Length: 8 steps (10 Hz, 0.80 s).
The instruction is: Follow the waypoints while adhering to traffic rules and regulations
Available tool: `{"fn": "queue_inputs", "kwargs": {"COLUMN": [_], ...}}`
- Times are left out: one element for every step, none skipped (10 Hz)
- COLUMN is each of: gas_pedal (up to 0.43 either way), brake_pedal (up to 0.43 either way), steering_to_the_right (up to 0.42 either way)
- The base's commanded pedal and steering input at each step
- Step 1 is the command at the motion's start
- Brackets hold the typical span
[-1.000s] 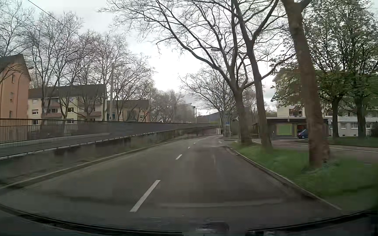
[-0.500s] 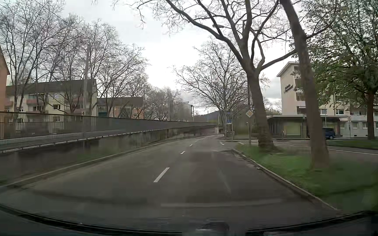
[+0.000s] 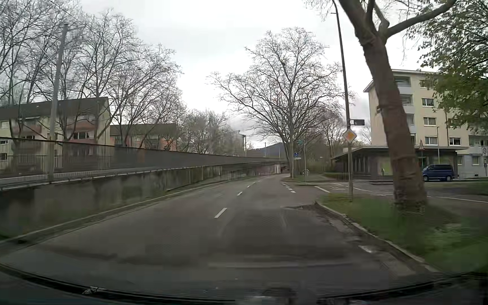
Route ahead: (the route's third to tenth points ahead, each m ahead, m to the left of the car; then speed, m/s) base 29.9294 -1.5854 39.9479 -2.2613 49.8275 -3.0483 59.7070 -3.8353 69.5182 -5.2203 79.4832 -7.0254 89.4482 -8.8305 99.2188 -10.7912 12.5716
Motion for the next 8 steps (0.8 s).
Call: {"fn": "queue_inputs", "kwargs": {"gas_pedal": [0.13,0.13,0.13,0.13,0.13,0.13,0.13,0.13], "brake_pedal": [0.0,0.0,0.0,0.0,0.0,0.0,0.0,0.0], "steering_to_the_right": [0.009,0.009,0.009,0.009,0.009,0.009,0.009,0.008]}}
